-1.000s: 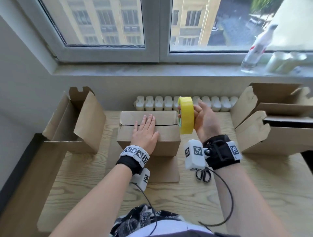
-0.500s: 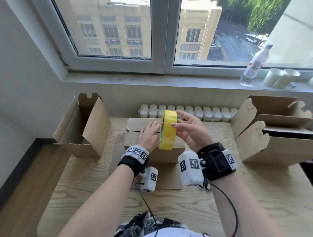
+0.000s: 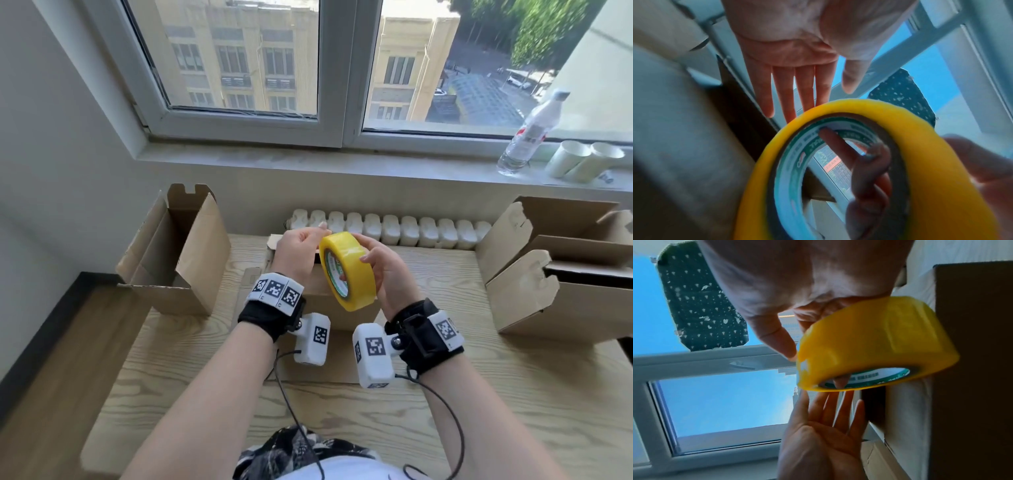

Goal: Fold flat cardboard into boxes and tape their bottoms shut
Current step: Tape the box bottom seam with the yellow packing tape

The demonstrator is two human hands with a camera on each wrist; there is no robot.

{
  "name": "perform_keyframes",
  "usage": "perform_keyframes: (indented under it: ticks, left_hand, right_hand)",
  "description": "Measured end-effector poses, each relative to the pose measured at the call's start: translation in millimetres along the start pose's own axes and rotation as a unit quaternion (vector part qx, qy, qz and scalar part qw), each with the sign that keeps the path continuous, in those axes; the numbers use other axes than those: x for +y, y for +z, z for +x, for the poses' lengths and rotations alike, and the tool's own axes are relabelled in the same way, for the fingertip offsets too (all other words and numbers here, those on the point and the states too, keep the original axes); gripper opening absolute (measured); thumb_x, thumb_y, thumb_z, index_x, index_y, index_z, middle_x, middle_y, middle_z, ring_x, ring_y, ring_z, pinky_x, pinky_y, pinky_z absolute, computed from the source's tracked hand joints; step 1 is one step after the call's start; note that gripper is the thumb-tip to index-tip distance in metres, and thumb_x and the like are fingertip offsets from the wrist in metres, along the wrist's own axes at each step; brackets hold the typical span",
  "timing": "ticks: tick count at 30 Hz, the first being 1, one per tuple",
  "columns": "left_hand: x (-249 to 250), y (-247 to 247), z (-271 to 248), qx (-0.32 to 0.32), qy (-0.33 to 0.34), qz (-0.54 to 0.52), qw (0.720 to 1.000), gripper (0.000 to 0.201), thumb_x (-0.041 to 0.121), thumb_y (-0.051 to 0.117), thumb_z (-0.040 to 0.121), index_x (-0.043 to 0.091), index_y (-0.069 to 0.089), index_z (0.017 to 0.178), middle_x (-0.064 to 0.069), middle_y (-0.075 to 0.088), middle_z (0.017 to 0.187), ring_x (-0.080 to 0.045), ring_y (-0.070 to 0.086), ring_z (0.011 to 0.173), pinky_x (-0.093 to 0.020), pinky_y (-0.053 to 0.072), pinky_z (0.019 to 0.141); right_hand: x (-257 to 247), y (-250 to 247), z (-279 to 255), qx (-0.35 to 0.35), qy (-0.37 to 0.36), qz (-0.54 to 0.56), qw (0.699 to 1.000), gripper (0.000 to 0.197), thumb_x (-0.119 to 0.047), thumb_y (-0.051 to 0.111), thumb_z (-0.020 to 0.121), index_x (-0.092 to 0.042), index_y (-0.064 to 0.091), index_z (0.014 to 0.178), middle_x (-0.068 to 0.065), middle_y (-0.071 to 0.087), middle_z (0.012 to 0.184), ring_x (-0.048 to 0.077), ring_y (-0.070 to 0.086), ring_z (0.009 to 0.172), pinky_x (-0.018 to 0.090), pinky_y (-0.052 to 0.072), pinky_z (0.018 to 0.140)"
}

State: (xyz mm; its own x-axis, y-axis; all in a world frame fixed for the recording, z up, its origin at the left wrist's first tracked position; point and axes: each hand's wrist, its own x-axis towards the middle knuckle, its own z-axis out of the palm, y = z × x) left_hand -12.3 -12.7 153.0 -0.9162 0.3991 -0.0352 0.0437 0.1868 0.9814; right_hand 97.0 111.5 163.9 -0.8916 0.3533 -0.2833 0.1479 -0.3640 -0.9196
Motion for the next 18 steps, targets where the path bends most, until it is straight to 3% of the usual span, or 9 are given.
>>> perform_keyframes:
  ticks: [2,4,6,9,11,14,18]
  left_hand:
    - [2,-3,3,0.005,0.037,0.061,0.997,0.028,0.033,0.06,0.096,0.014,0.077,0.085,-0.004,0.075,0.085,-0.02,0.069,0.087,-0.032,0.054,0.08]
    - [0,-5,8,0.005,0.011,0.07,0.997,0.022,0.036,0.067,0.09,0.019,0.078,0.082,0.001,0.075,0.084,-0.016,0.07,0.085,-0.029,0.054,0.079]
    - [-2,-7,14,0.007,-0.042,0.034,0.999,0.022,0.034,0.069,0.086,0.019,0.078,0.074,-0.003,0.076,0.082,-0.024,0.072,0.087,-0.033,0.057,0.08]
    - [2,-11,17,0.016,-0.091,-0.017,0.996,0.018,0.011,0.073,0.086,0.011,0.075,0.068,-0.014,0.073,0.078,-0.032,0.072,0.085,-0.037,0.059,0.082]
    - [0,-14,18,0.019,-0.102,0.003,0.995,0.015,0.01,0.078,0.082,0.008,0.074,0.068,-0.014,0.073,0.075,-0.029,0.072,0.081,-0.036,0.06,0.081]
    - [-1,-15,16,0.033,-0.092,0.052,0.994,0.017,0.024,0.081,0.079,0.012,0.076,0.068,-0.01,0.074,0.072,-0.027,0.073,0.079,-0.044,0.06,0.082]
    - [8,-13,9,0.078,-0.038,0.161,0.983,0.017,0.034,0.077,0.081,0.019,0.078,0.072,0.001,0.074,0.073,-0.017,0.071,0.081,-0.037,0.058,0.081]
  right_hand:
    - [-1,0,3,0.004,-0.007,-0.023,1.0,0.054,-0.021,0.052,0.066,-0.024,0.071,0.116,0.018,0.061,0.127,0.038,0.062,0.111,0.051,0.053,0.089]
    - [-2,1,4,0.007,-0.01,-0.036,0.999,0.053,-0.023,0.052,0.064,-0.025,0.073,0.113,0.02,0.06,0.128,0.039,0.061,0.112,0.054,0.051,0.093]
    - [-3,1,4,0.02,-0.015,-0.055,0.998,0.056,-0.03,0.055,0.059,-0.027,0.073,0.112,0.019,0.058,0.129,0.038,0.059,0.115,0.055,0.05,0.096]
    - [-4,1,3,0.033,-0.023,-0.077,0.996,0.056,-0.035,0.054,0.057,-0.03,0.074,0.109,0.014,0.06,0.127,0.036,0.056,0.117,0.056,0.047,0.1]
    - [-5,3,2,0.032,-0.031,-0.079,0.996,0.047,-0.029,0.054,0.063,-0.029,0.076,0.104,0.013,0.064,0.121,0.035,0.058,0.113,0.052,0.049,0.096]
    - [-5,5,2,0.029,-0.055,-0.074,0.995,0.033,-0.025,0.063,0.07,-0.027,0.075,0.101,0.014,0.069,0.112,0.032,0.065,0.102,0.041,0.054,0.083]
    - [-4,3,2,0.027,-0.074,-0.071,0.994,0.04,-0.023,0.068,0.07,-0.02,0.072,0.109,0.009,0.072,0.104,0.021,0.069,0.089,0.03,0.056,0.07]
